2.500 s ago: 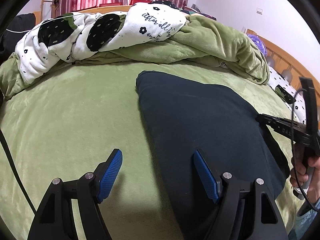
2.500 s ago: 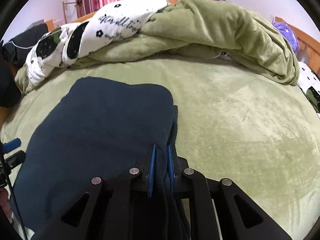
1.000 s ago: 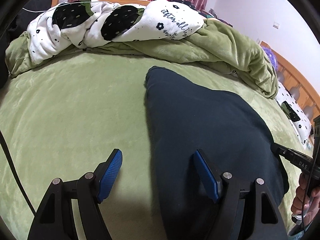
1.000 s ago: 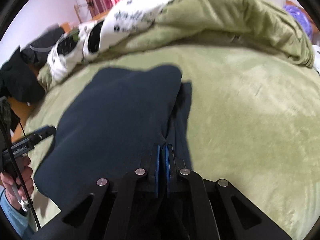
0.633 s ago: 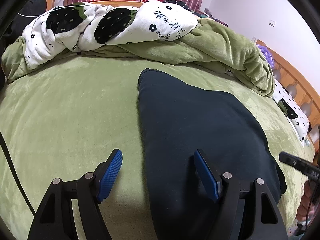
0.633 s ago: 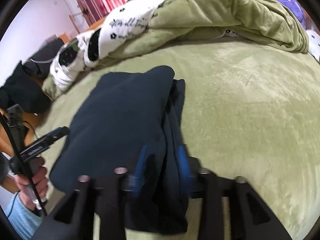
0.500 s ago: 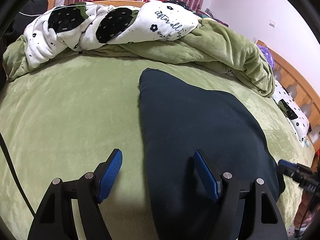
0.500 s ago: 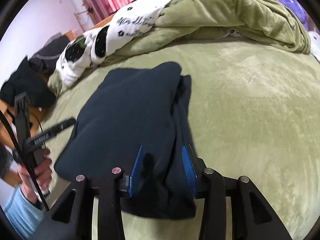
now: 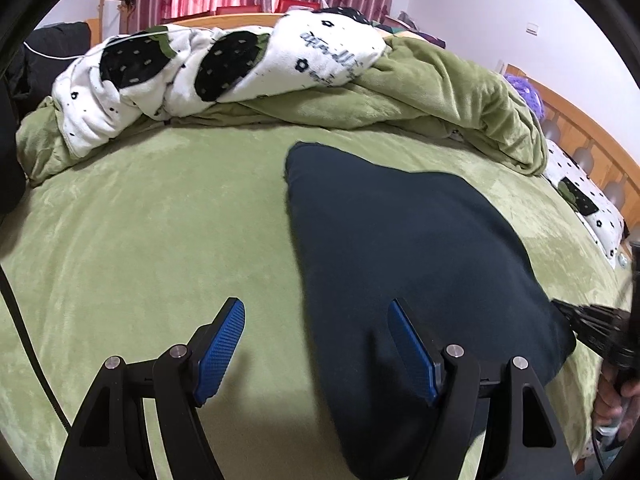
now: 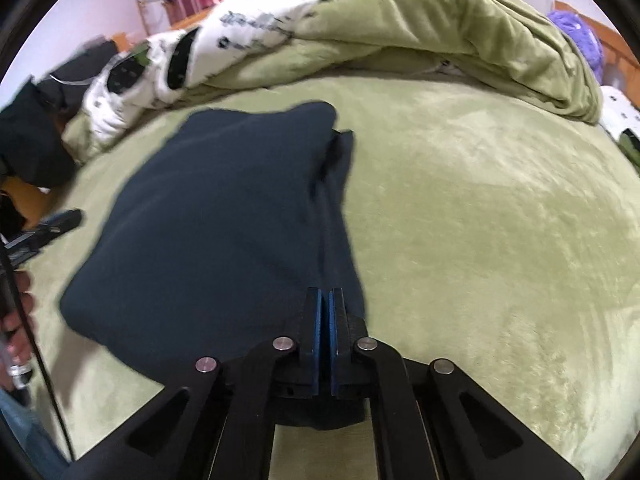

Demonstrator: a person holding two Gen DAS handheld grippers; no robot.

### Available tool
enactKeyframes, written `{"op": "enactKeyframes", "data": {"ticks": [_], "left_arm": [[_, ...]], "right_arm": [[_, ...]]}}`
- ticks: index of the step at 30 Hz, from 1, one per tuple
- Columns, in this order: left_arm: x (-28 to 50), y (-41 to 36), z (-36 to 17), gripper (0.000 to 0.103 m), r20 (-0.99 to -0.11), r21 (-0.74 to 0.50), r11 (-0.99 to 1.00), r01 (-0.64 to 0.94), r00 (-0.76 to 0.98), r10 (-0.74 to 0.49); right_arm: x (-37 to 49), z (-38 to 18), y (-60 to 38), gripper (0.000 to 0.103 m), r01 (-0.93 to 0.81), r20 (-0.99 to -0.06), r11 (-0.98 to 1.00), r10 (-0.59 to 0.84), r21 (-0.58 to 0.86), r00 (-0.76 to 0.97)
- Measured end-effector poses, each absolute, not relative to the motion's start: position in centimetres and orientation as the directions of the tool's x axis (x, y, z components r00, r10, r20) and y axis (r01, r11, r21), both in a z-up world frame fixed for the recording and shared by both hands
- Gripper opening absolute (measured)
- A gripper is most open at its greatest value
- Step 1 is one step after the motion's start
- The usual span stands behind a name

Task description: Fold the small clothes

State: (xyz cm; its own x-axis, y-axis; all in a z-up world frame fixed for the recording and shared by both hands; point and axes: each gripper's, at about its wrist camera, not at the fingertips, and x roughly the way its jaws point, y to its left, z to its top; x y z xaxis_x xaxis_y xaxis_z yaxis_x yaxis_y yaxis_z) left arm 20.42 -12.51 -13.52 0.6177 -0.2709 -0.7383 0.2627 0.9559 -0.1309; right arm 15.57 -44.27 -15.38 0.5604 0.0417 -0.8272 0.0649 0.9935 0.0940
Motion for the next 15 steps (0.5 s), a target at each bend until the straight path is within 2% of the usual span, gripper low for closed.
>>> {"op": "enactKeyframes", "data": {"ticks": [2, 4, 8, 12, 13, 15], "left_arm": [[19.9, -12.8, -14.1, 0.072, -0.747, -0.130, 0.954, 0.272, 0.605, -0.274], [19.4, -13.3, -14.9, 0.072, -0.759, -0.118, 0.952, 0.281, 0.593, -0.269], [18.6, -13.6, -16.3, 0.073, -0.769, -0.094, 0.956, 0.277, 0.590, -0.246], [18.4, -13.2, -16.7, 0.074, -0.773, -0.122, 0.957, 0.264, 0.579, -0.259], [18.4, -13.1, -16.7, 0.074, -0.774, -0.122, 0.956, 0.267, 0.578, -0.260], [18.3, -12.9, -16.5, 0.074, -0.768, -0.124, 0.953, 0.275, 0.581, -0.268]], "right_arm": [[16.0, -16.2, -44.7, 0.000, 0.096, -0.842, 0.994, -0.008, 0.053, 0.540], [16.0, -16.5, -45.6, 0.000, 0.111, -0.848, 0.988, 0.029, 0.104, 0.529], [15.7, -15.2, -45.6, 0.001, 0.105, -0.824, 0.988, 0.037, 0.116, 0.566], [15.6, -13.9, -45.1, 0.003, 0.095, -0.799, 0.986, 0.055, 0.139, 0.599], [15.7, -13.6, -45.0, 0.004, 0.093, -0.790, 0.984, 0.064, 0.151, 0.610], [15.7, -13.2, -44.6, 0.023, 0.086, -0.778, 0.983, 0.073, 0.162, 0.624]]}}
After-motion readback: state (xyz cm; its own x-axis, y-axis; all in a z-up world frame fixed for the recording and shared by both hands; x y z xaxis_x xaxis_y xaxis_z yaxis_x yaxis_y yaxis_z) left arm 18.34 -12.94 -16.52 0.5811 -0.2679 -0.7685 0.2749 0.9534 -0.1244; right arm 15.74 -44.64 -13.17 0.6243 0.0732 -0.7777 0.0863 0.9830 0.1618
